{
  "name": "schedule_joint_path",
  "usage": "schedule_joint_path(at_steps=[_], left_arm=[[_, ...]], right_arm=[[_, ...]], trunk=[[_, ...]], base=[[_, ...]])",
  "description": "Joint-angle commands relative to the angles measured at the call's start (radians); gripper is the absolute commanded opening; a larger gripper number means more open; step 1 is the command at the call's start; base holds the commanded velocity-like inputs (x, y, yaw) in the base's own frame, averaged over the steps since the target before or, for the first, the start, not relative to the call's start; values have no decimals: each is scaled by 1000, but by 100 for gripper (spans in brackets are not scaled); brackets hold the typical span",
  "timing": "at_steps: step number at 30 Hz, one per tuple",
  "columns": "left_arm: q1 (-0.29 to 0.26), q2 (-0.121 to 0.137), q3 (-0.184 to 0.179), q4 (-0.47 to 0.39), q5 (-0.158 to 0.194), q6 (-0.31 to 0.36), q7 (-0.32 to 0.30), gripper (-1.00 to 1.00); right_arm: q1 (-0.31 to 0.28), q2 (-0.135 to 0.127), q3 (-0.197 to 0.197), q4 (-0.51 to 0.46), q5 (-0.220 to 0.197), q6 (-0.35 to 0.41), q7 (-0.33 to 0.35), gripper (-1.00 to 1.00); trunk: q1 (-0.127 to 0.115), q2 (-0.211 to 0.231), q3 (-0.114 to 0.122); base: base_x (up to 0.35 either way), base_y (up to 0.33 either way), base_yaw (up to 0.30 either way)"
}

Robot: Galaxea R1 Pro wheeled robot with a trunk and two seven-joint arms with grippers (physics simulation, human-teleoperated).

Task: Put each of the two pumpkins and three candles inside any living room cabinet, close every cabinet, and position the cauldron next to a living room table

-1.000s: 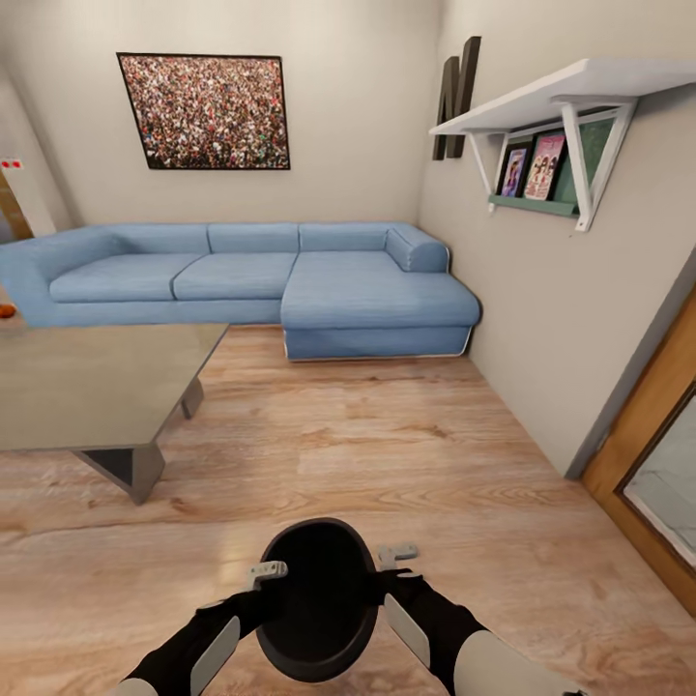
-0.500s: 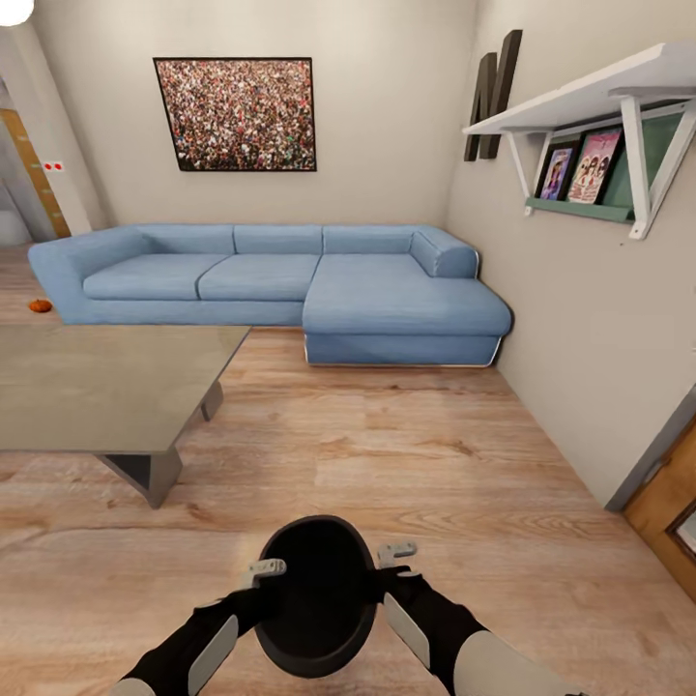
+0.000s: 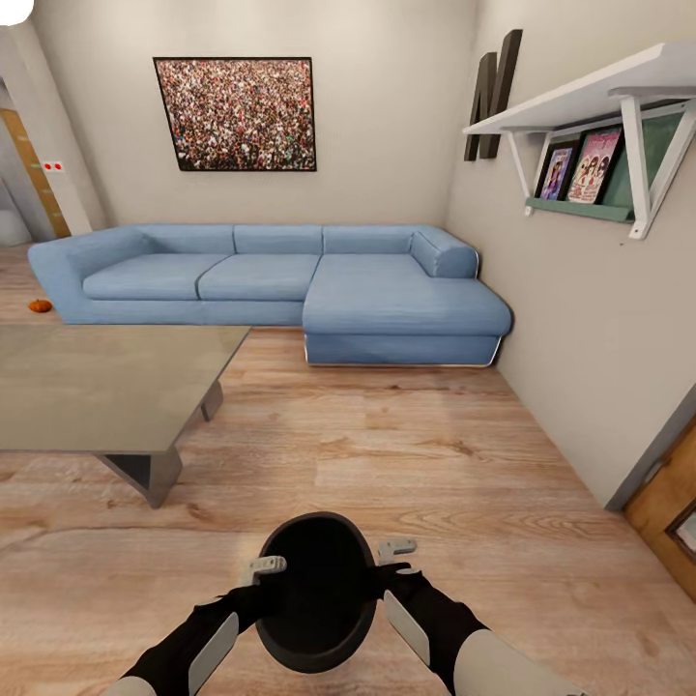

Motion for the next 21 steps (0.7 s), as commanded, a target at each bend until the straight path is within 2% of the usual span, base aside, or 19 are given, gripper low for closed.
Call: schedule_joint_path(at_steps=[1,8,12,13,21], left_arm=[[-1,2,1,0,7,4,5,-100],[1,4,0,-12,6,3,5,-100],[2,5,-1,-16,-9,3,4,-100],[2,5,-1,-17,6,3,4,-100],[2,5,-1,-18,6,3,5,-100]], right_arm=[[-1,-1,14,-8,-14,-2,-3,-100],[0,-6,19,-12,-18,-8,3,-100],[0,-8,19,-16,-23,-15,3,-100],[0,-8,33,-65,-79,-20,13,-100],[0,-8,33,-66,-79,-22,13,-100]], trunk=[[0,0,-1],[0,0,-1],[0,0,-1],[0,0,-1],[0,0,-1]], base=[[0,0,0],[0,0,0],[20,0,0],[20,0,0],[11,0,0]])
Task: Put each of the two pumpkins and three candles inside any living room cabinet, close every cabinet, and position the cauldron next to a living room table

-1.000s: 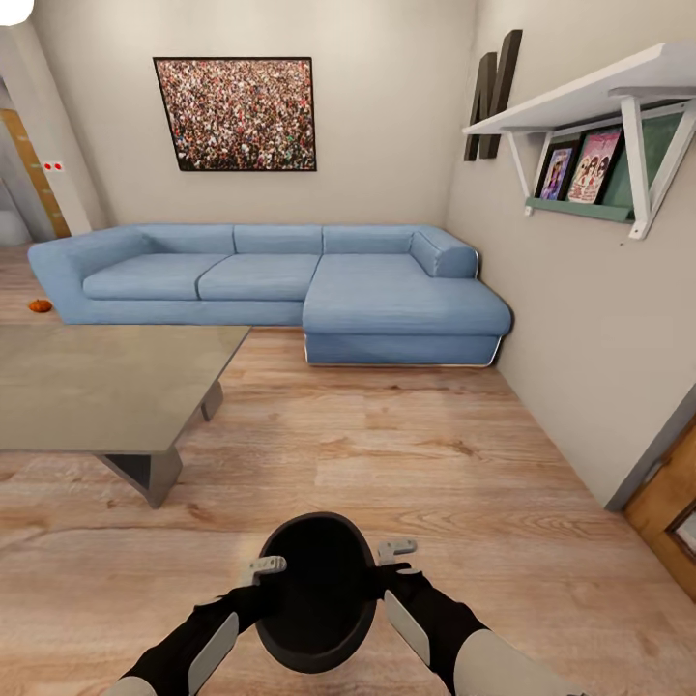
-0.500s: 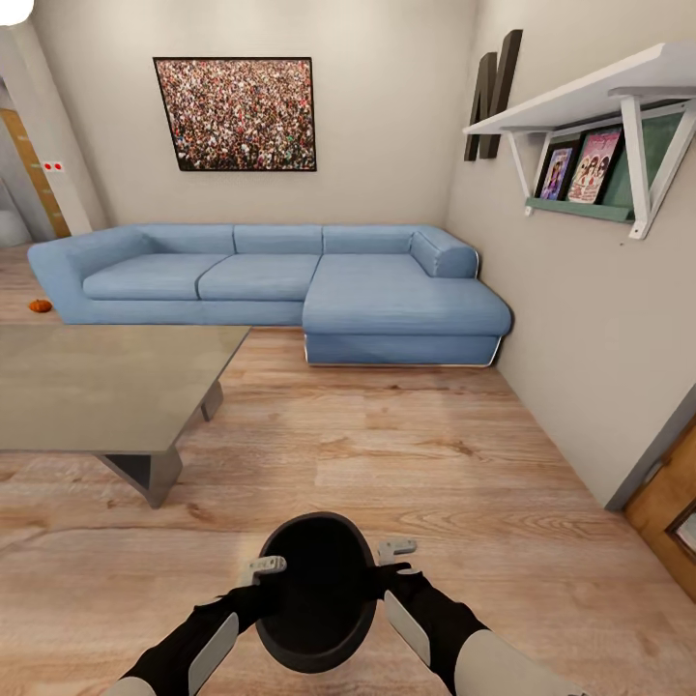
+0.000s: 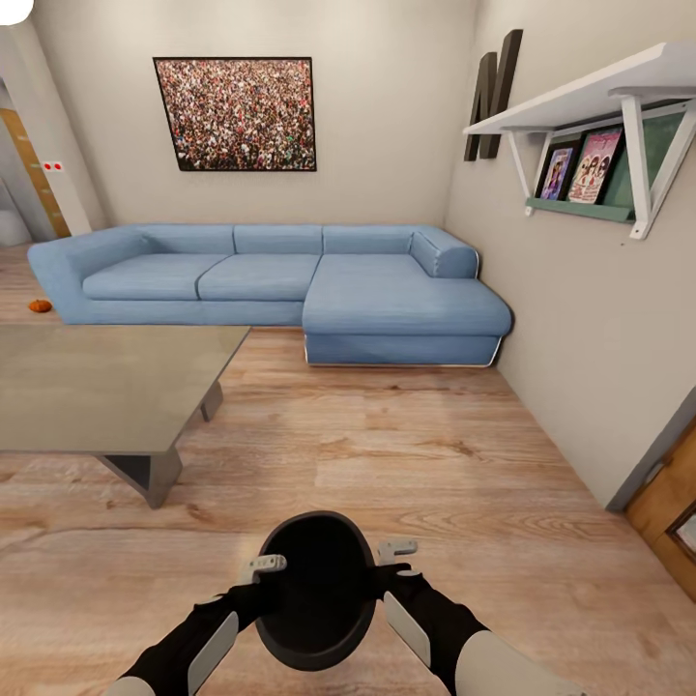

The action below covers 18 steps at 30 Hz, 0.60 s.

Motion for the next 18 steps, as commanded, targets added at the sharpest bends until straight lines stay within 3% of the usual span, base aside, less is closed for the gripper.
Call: schedule_joint_path(at_steps=[1,18], left_arm=[[0,2,0,-4,18,3,3,-100],[0,2,-1,-4,18,3,3,-100]], right_arm=[[-2,-1,-8,-62,-20,0,26,-100],[-2,-1,-7,-62,-20,0,26,-100]], trunk=[[0,-1,-1],[0,-1,-1]], base=[[68,0,0],[98,0,0]])
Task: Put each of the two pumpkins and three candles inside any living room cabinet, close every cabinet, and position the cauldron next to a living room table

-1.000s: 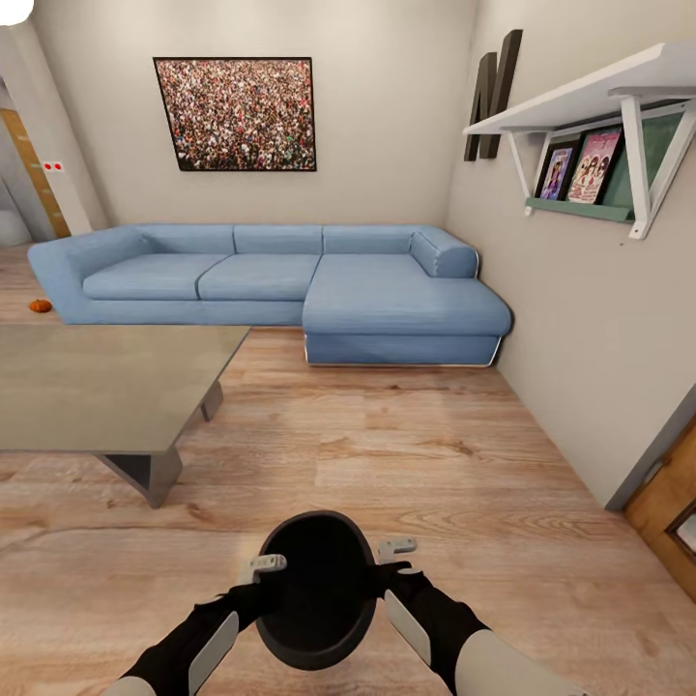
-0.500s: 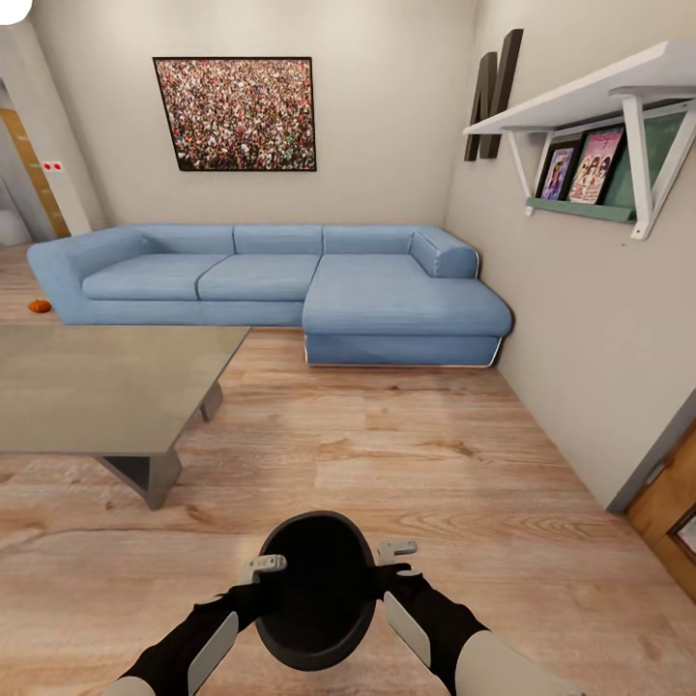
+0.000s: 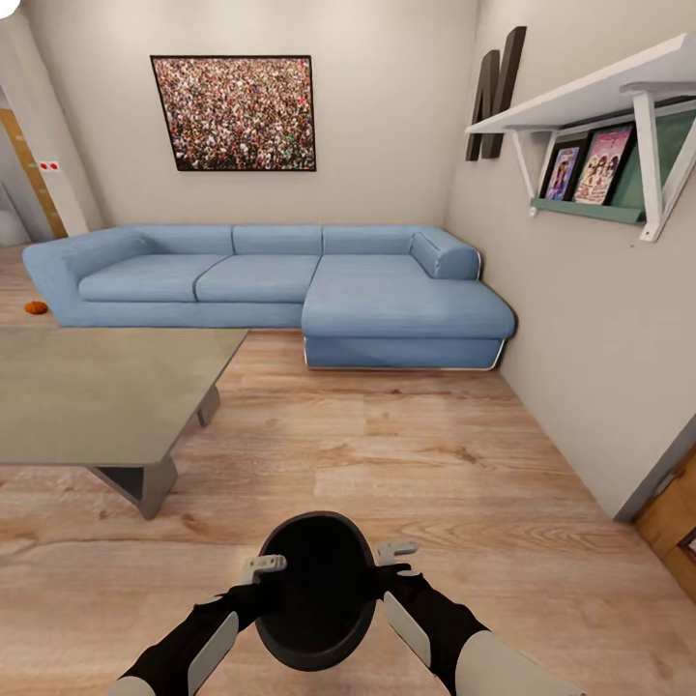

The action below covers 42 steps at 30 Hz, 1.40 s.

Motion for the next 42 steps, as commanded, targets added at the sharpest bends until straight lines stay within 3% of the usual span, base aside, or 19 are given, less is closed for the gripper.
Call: schedule_joint_path(at_steps=[1,20,42], left_arm=[[0,2,-1,-4,18,3,3,-100],[0,2,0,-5,18,3,1,-100],[0,2,-1,-5,18,3,2,-100]], right_arm=[[-2,-1,-8,-62,-19,1,27,-100],[-2,-1,-8,-64,-18,1,27,-100],[-2,1,-7,-64,-19,1,27,-100]], trunk=[[0,-1,-1],[0,-1,-1],[0,-1,-1]], base=[[175,0,0],[182,0,10],[153,-78,250]])
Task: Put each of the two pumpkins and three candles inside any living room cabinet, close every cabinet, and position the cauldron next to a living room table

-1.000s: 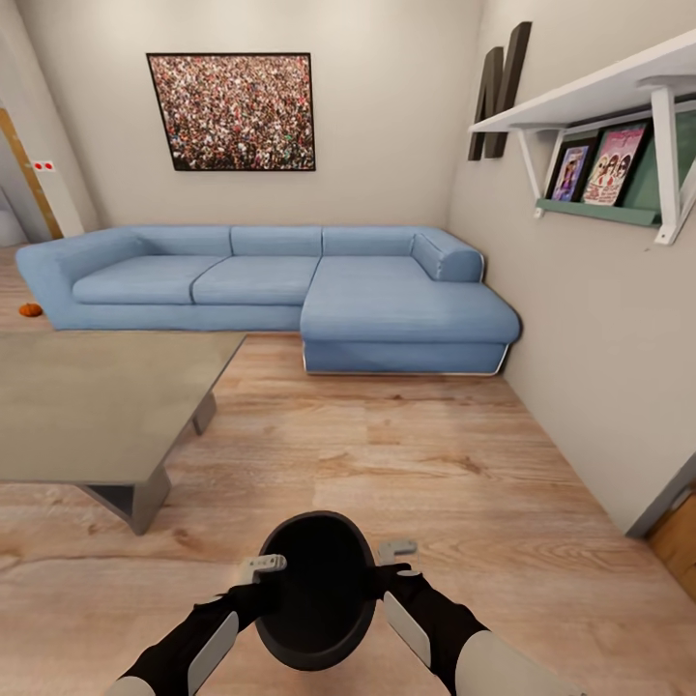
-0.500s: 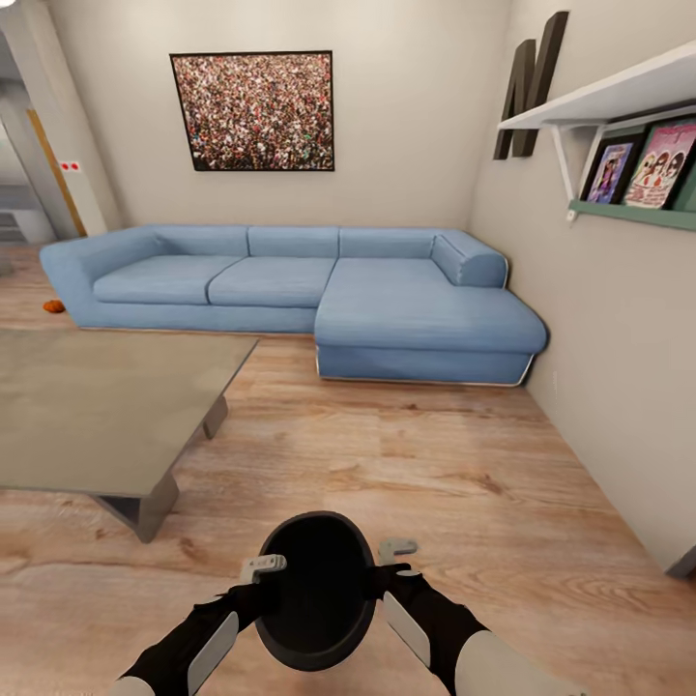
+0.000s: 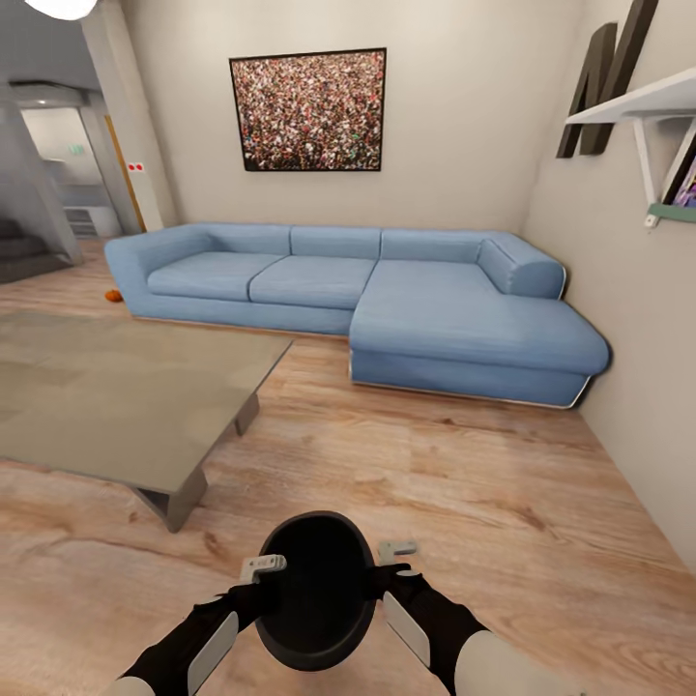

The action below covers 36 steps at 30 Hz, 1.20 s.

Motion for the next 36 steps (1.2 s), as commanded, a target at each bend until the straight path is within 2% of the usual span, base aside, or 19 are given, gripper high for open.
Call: schedule_joint_path(at_steps=[1,10,22,36], left_arm=[[-1,1,0,-4,17,2,0,-100],[-1,1,0,-4,17,2,1,-100],[-1,1,0,-4,17,2,1,-100],[-1,1,0,-4,17,2,1,-100]], right_arm=[[-1,-1,-7,-65,-19,1,29,-100],[-1,0,-7,-65,-19,1,29,-100],[-1,0,-6,-67,-19,1,29,-100],[-1,1,-6,-67,-19,1,29,-100]], trunk=[[0,0,-1],[0,0,-1],[0,0,-1],[0,0,-1]], base=[[142,-95,274],[151,-102,260],[199,-140,43],[210,-144,184]])
